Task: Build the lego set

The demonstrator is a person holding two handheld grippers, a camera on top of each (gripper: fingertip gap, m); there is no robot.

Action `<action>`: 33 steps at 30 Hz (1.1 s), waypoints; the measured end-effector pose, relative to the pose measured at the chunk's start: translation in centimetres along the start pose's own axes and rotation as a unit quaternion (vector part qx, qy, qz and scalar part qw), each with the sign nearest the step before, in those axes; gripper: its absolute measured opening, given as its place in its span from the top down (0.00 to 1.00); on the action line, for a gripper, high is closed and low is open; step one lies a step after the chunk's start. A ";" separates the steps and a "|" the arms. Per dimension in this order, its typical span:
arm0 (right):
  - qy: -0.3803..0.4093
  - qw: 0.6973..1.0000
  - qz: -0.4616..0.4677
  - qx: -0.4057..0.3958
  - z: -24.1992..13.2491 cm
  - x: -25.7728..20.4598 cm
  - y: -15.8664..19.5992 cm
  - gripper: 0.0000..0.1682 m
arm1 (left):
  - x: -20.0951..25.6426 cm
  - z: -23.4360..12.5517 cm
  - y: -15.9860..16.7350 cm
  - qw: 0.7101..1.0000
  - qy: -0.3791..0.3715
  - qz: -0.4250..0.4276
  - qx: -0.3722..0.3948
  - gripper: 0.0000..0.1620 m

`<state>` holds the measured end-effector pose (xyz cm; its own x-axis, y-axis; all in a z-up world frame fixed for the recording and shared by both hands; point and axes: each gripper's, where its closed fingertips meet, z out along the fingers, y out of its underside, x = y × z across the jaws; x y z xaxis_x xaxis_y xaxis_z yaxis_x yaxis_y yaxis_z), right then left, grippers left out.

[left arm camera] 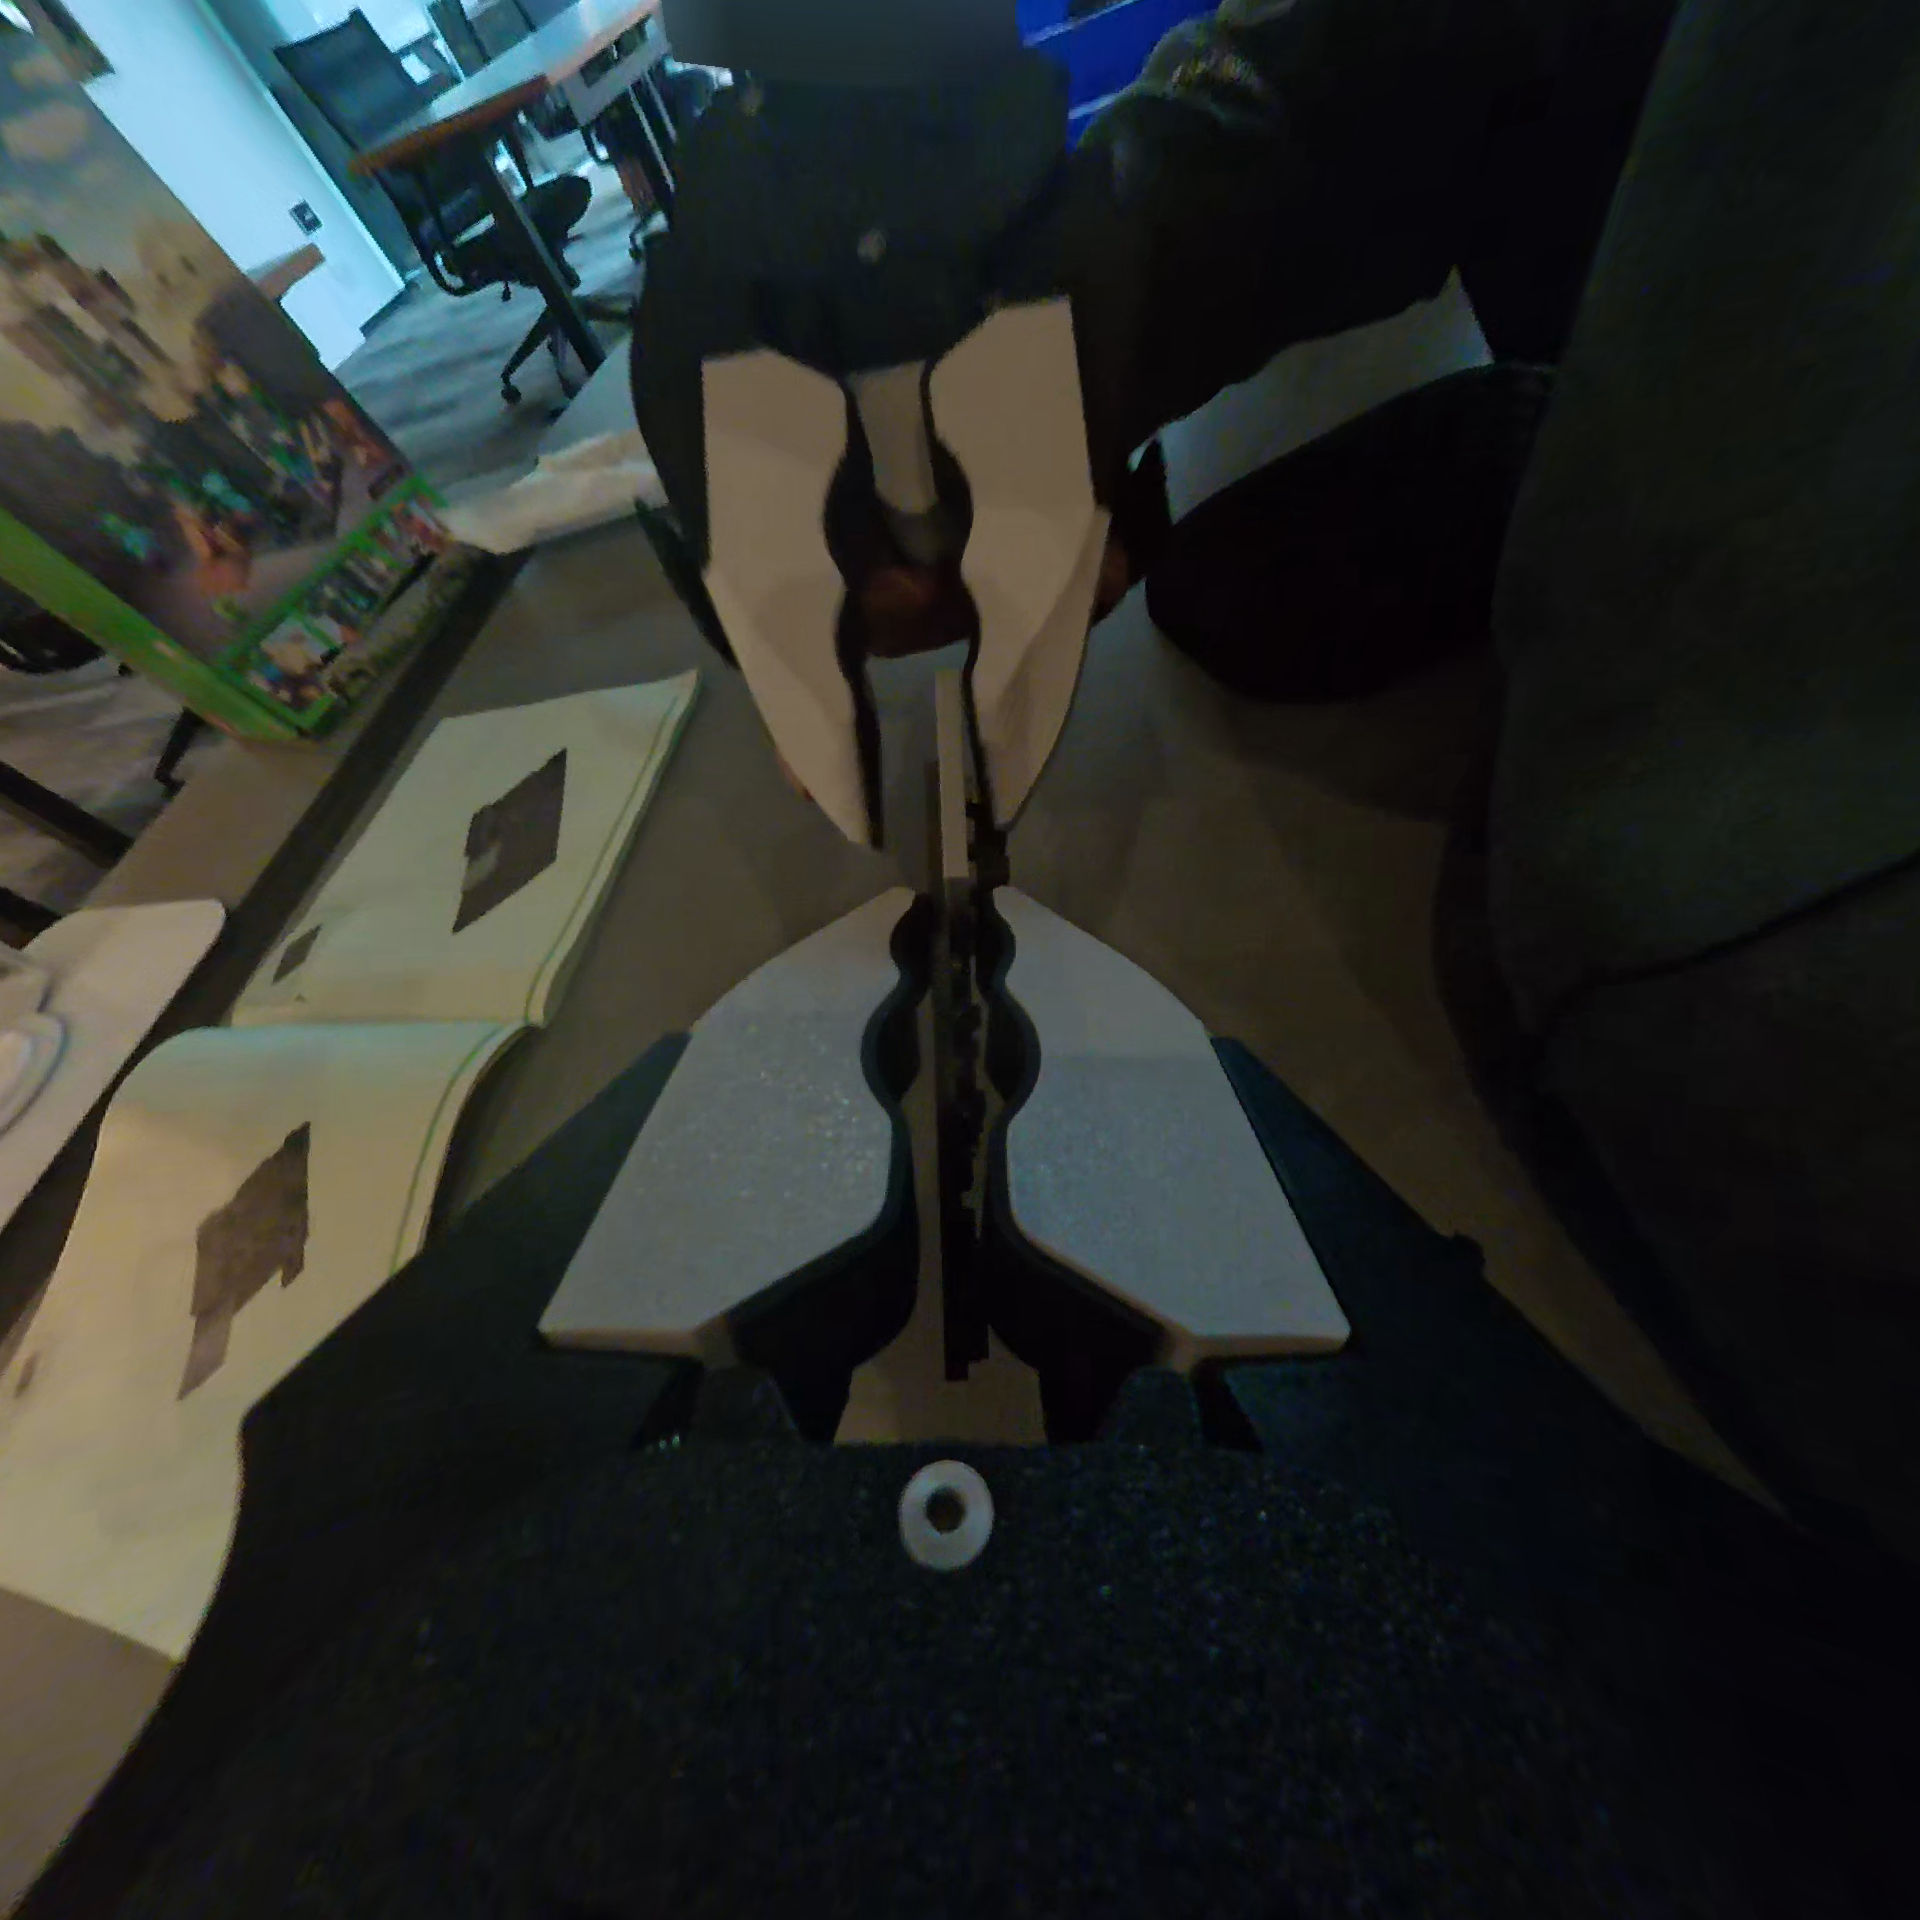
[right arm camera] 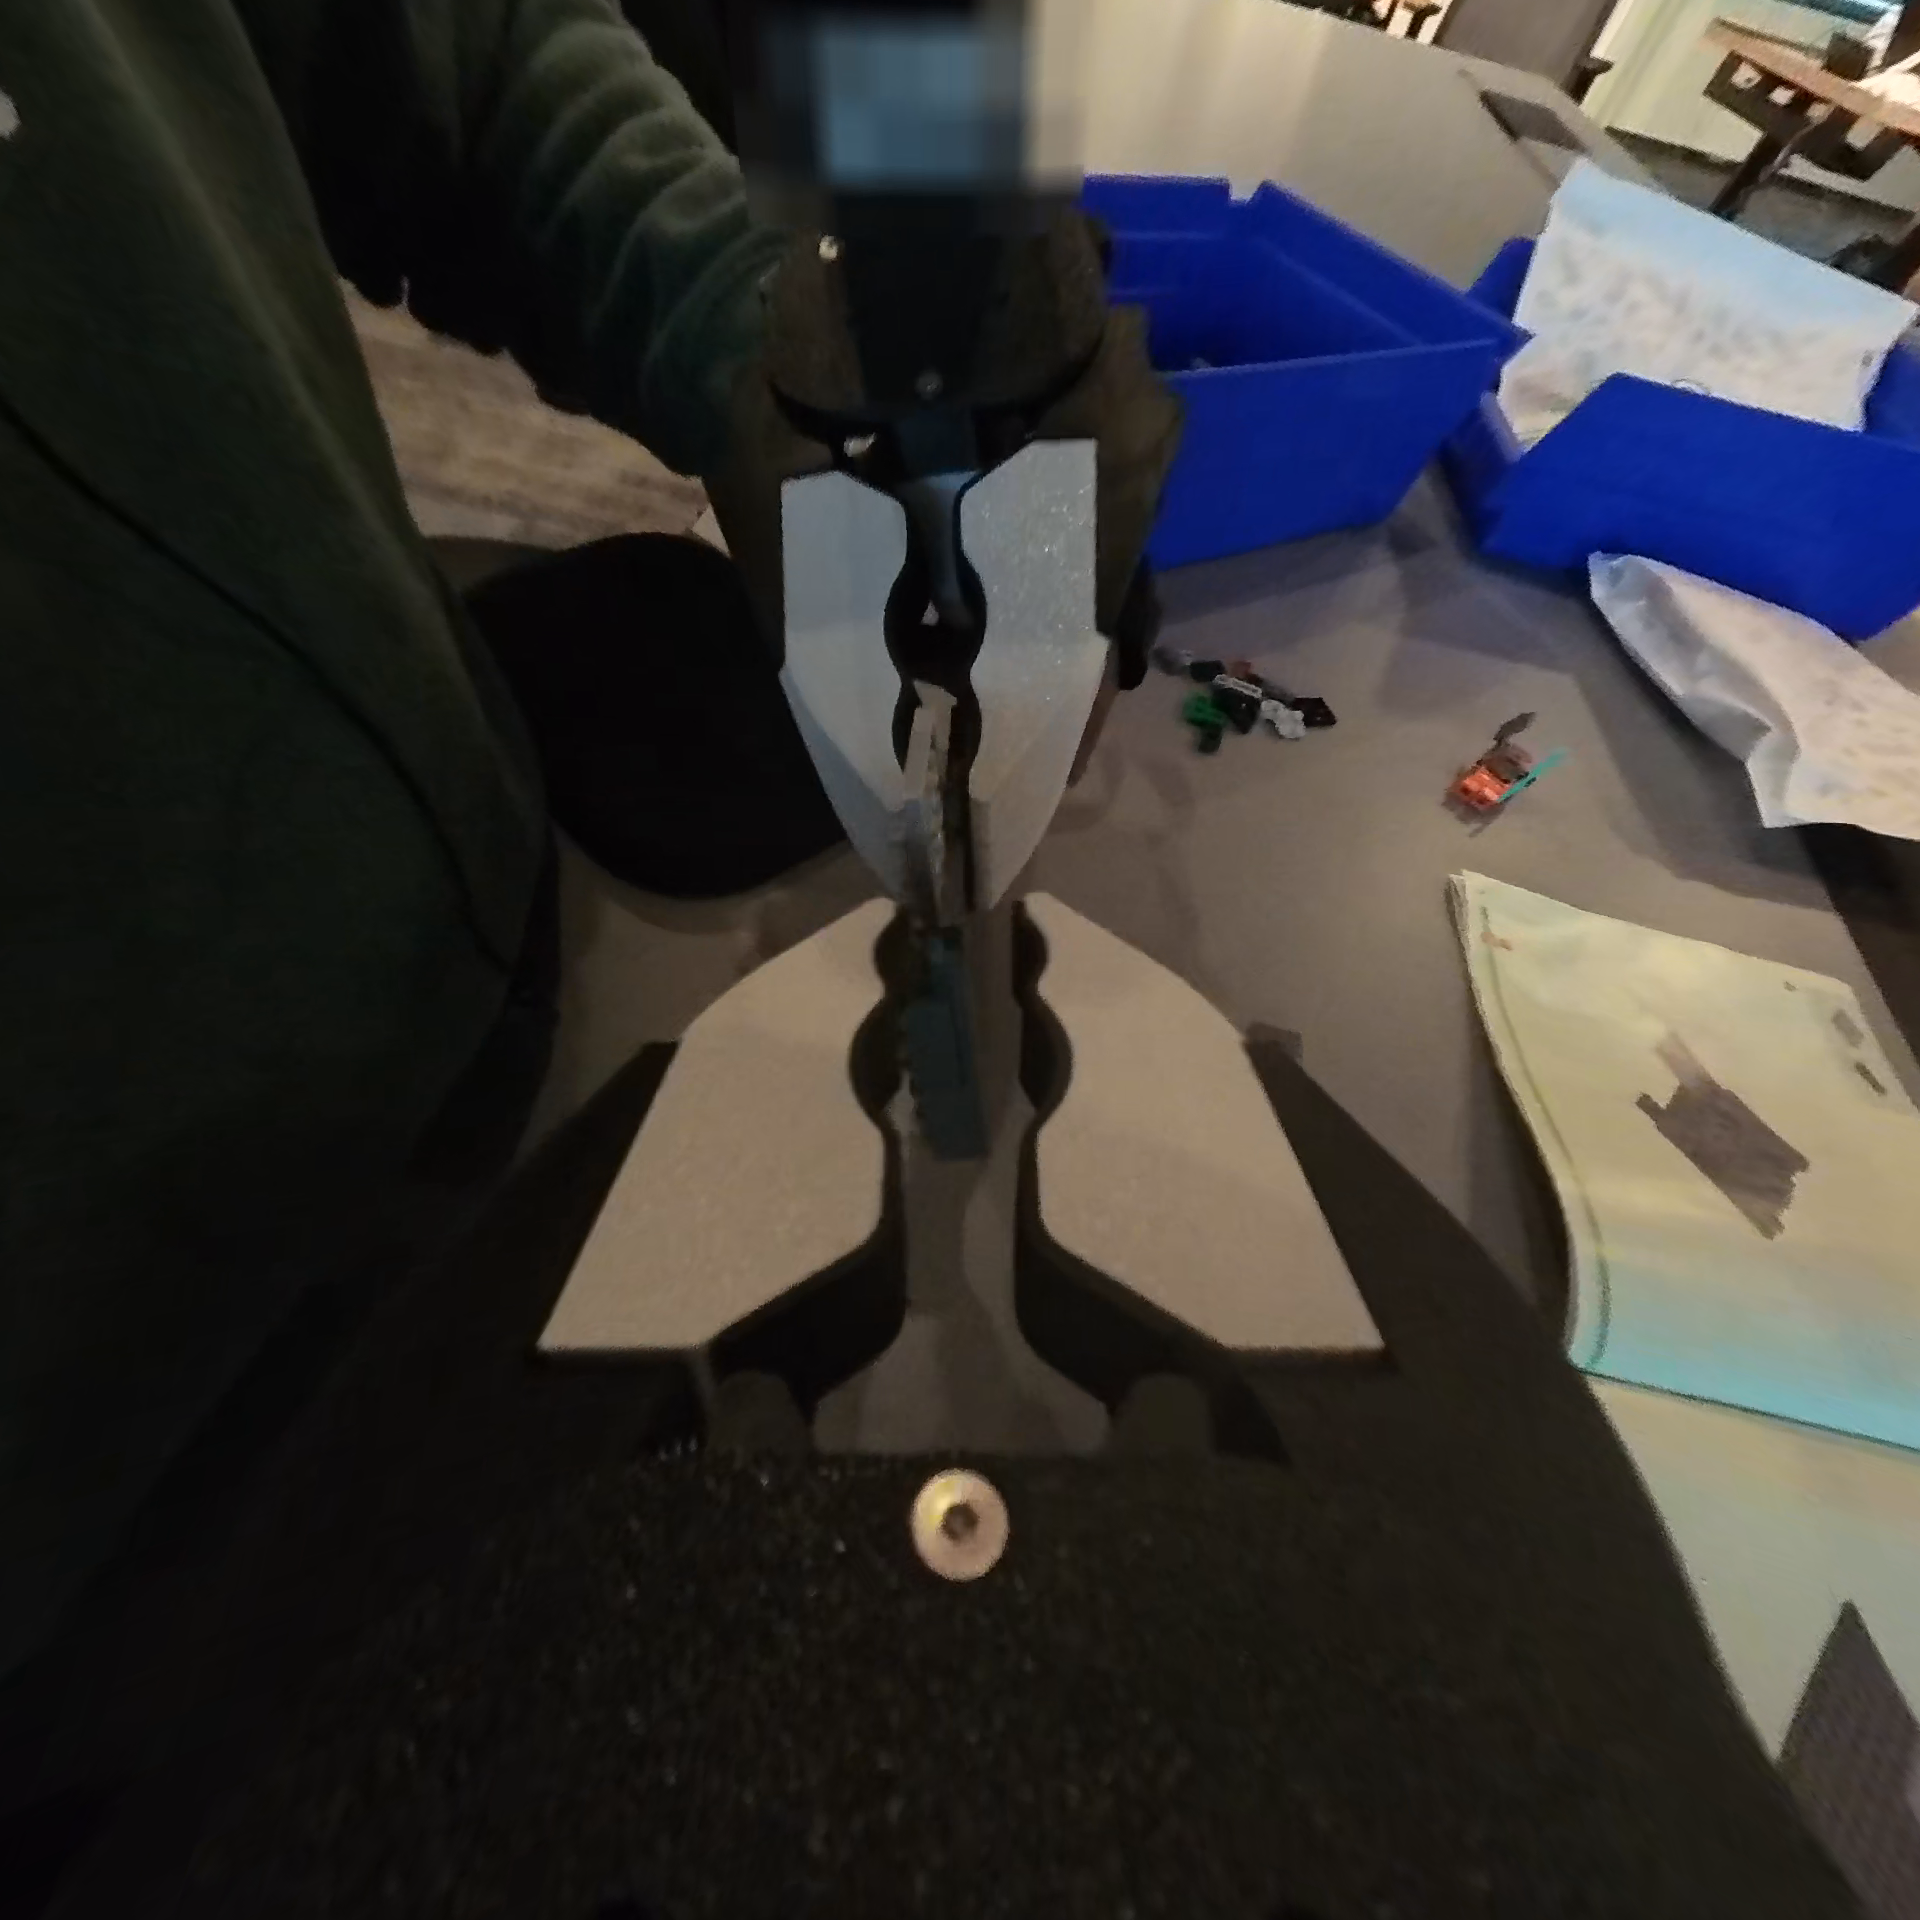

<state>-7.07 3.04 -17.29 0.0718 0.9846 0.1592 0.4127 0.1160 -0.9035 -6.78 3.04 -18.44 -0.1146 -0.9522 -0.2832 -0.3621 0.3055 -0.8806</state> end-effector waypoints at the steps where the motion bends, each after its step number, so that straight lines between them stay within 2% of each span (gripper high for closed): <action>1: -0.004 1.000 -0.004 0.000 0.1 -0.1 0.0 0.91 | 0.0 0.0 -0.1 1.000 0.001 0.000 0.000 0.95; 2: -0.004 1.000 -0.009 0.001 0.1 -0.2 -0.1 0.95 | -0.1 0.0 -0.1 1.000 -0.002 0.002 -0.001 0.94; 9: 0.020 0.999 -0.043 -0.007 0.4 -0.1 0.1 0.95 | -0.1 -0.3 0.2 1.000 -0.001 -0.013 0.002 0.95; 15: 0.057 0.991 -0.122 0.009 0.4 -0.5 -0.3 0.96 | -0.3 -0.7 -0.2 0.997 -0.050 0.050 -0.005 0.91; 18: 0.059 0.990 -0.129 0.015 0.4 -0.6 -0.3 0.96 | -0.3 -1.0 -0.1 0.997 -0.056 0.055 -0.010 0.89; 22: 0.058 0.989 -0.134 0.016 0.5 -0.6 -0.2 0.96 | 0.1 -0.9 0.1 0.997 -0.049 0.059 -0.011 0.95; 28: 0.055 0.987 -0.152 0.015 0.6 -0.7 -0.1 0.96 | 0.3 -1.0 0.3 0.997 -0.044 0.060 -0.014 0.95; 33: 0.050 0.992 -0.116 0.013 1.0 -0.3 0.2 0.95 | 0.2 -0.9 0.9 0.999 -0.028 0.032 -0.002 0.95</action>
<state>-7.93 2.88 -17.96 0.0686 0.9134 0.4012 0.4049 0.3421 -0.8480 -7.98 3.10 -18.94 -0.0847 -0.9291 -0.3599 -0.3596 0.3654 -0.8586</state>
